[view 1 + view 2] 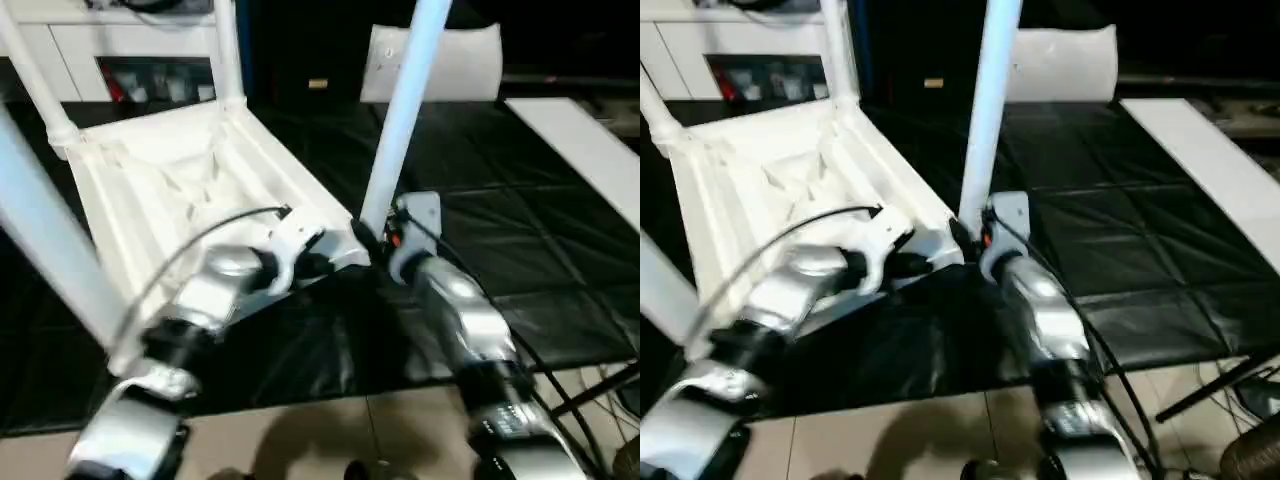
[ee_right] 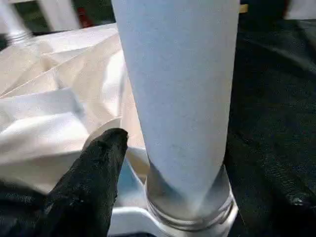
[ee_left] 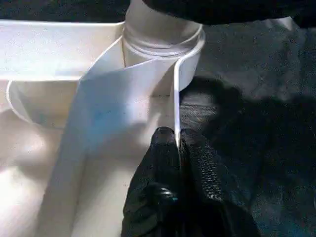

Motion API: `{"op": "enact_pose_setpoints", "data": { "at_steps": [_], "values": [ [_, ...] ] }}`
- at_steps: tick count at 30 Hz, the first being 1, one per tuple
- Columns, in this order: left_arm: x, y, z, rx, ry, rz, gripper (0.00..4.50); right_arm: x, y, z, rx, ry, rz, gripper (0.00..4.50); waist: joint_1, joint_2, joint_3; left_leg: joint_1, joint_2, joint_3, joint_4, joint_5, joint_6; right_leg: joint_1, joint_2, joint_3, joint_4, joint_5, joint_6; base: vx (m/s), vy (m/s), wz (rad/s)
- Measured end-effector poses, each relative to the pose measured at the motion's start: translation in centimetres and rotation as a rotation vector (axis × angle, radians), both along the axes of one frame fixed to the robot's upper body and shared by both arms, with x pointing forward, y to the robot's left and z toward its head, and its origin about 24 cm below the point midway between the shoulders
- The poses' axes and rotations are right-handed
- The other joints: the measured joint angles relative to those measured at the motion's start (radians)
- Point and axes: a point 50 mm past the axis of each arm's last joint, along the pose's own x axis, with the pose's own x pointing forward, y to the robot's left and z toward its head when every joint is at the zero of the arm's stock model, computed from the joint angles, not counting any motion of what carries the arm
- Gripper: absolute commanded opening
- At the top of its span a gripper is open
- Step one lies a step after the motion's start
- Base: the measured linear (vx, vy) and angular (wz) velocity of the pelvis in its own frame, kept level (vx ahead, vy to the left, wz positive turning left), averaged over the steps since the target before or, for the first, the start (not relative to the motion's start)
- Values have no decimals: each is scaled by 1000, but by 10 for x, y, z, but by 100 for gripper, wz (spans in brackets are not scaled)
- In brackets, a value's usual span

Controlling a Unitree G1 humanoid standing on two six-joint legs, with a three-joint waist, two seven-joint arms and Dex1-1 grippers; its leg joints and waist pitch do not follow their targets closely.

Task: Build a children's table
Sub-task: Rotate leg to tighten

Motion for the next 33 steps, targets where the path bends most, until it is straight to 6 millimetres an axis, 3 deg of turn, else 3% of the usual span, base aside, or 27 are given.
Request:
{"op": "enact_pose_setpoints", "data": {
  "at_steps": [4, 7, 12, 20, 27, 30, 33],
  "values": [
    [-6, 16, 0, 22, -25, -105, 0, -11, -17, -2, -48, -27, 160, 387, 8, 0, 0, 2, 3, 0, 0, 2, -4, 0, 3, 0, -1, 0, -1, 0, 0, 0],
    [-15, 30, 0, 38, -32, -251, 0, -26, -35, -12, -103, 9, 339, 403, 27, 0, 0, 3, 3, 1, 2, -1, -9, 0, 2, 0, -2, -1, 2, 0, 0, 0],
    [-23, 37, 1, 81, -20, -420, 0, -30, -40, 2, -104, -14, 538, 445, 52, 0, 0, 3, 0, 2, 7, -1, -10, 4, -1, 4, -2, 0, 1, 0, 0, 0],
    [-31, 48, 2, 94, 31, -578, 0, -33, -49, 10, -163, 1, 804, 448, 64, 0, 0, 5, -2, 2, 8, -1, -9, 6, -1, 6, -1, 0, 1, 0, 0, 0],
    [-29, 47, 4, 115, 33, -648, 0, -30, -46, 17, -162, 3, 947, 379, 84, 0, 0, 4, -2, 2, 8, -1, -9, 5, -1, 6, 0, 0, 1, 0, 0, 0],
    [-29, 46, 4, 117, 29, -657, 0, -30, -45, 15, -180, 0, 983, 371, 85, -1, 0, 4, -2, 2, 8, -1, -9, 5, -1, 6, 0, 1, -2, 0, 0, 0],
    [-28, 47, 4, 116, 31, -660, 0, -30, -47, 11, -195, 13, 989, 333, 85, -1, 0, 4, -2, 2, 8, -1, -9, 5, -1, 6, 0, 1, -2, 0, 0, 0]
  ]
}}
